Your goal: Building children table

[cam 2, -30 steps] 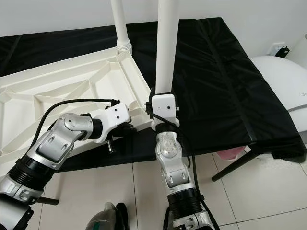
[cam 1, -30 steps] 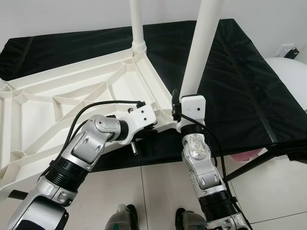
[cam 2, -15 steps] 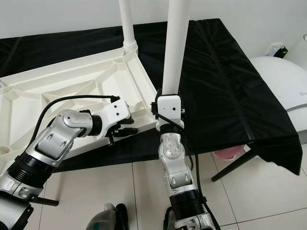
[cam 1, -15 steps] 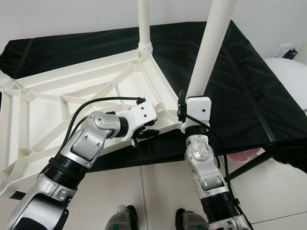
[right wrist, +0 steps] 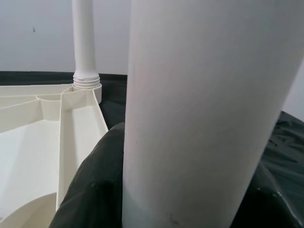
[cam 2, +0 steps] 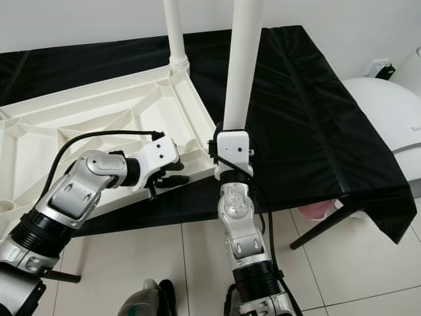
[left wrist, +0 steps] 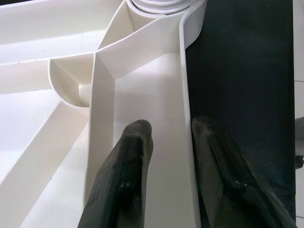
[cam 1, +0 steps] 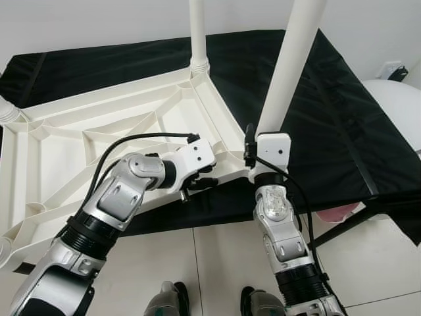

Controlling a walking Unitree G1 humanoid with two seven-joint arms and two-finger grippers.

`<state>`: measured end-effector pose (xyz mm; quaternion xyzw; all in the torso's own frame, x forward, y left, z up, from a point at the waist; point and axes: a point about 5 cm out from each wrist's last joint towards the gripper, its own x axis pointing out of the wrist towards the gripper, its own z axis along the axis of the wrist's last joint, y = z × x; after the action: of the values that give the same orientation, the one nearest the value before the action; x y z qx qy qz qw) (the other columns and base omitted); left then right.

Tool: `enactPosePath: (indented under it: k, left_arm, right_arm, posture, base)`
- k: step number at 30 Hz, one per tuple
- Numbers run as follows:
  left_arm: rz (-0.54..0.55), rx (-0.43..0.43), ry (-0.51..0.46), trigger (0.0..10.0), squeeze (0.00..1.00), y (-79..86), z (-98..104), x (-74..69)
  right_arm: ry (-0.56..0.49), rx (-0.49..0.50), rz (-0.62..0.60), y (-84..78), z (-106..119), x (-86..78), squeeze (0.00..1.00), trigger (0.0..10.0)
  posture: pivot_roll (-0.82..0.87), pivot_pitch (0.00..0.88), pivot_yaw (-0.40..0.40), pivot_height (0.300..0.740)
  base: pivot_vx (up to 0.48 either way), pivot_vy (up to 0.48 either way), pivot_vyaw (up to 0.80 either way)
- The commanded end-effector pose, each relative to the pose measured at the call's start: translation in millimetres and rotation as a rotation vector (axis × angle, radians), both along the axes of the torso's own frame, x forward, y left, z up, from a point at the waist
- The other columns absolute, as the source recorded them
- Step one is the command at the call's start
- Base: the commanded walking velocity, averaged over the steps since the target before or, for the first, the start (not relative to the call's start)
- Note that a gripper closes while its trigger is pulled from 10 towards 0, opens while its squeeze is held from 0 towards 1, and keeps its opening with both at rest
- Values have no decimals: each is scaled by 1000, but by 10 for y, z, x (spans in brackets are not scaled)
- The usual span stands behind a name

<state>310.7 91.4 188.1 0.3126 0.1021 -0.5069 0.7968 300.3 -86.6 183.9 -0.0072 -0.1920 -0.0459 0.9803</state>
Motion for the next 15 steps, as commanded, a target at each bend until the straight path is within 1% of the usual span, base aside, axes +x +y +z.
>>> enactPosePath:
  k: [1, 2, 4, 5, 6, 7, 8, 11, 15]
  left_arm:
    - [92, 2, -76, 10000, 0, 139, 129, 100]
    - [92, 3, -77, 10000, 0, 138, 129, 102]
    - [92, 3, -77, 10000, 0, 138, 129, 102]
    - [92, 3, -78, 10000, 0, 138, 131, 102]
    - [92, 2, -78, 10000, 0, 136, 133, 103]
    - [92, 2, -78, 10000, 0, 136, 133, 103]
    - [91, 3, -79, 10000, 0, 134, 135, 103]
    - [89, 2, -79, 10000, 0, 130, 138, 103]
    - [89, 2, -80, 10000, 0, 129, 138, 105]
  right_arm:
    - [83, 54, -89, -145, -179, -31, 0, 10000]
    - [84, 62, -89, -148, -181, -30, 329, 10000]
    - [84, 62, -89, -148, -181, -30, 329, 10000]
    - [83, 66, -88, -151, -177, -29, 961, 10000]
    - [83, 63, -88, -150, -172, -27, 1000, 10000]
    - [83, 63, -88, -150, -172, -27, 1000, 10000]
    - [79, 53, -83, -141, -163, -25, 0, 10000]
    - [70, 41, -64, -116, -146, -26, 0, 10000]
    - [70, 58, -43, -98, -142, -27, 0, 10000]
  posture:
    - [-119, 179, 63, 740]
    - [-119, 178, 63, 740]
    - [-119, 178, 63, 740]
    - [-118, 176, 64, 740]
    - [-118, 176, 64, 740]
    - [-118, 176, 64, 740]
    - [-118, 176, 64, 740]
    - [-118, 176, 64, 740]
    - [-118, 173, 63, 740]
  base:
    - [0, 0, 0]
    - [0, 0, 0]
    - [0, 0, 0]
    - [0, 0, 0]
    - [0, 0, 0]
    - [0, 0, 0]
    - [0, 0, 0]
    - [0, 0, 0]
    - [0, 0, 0]
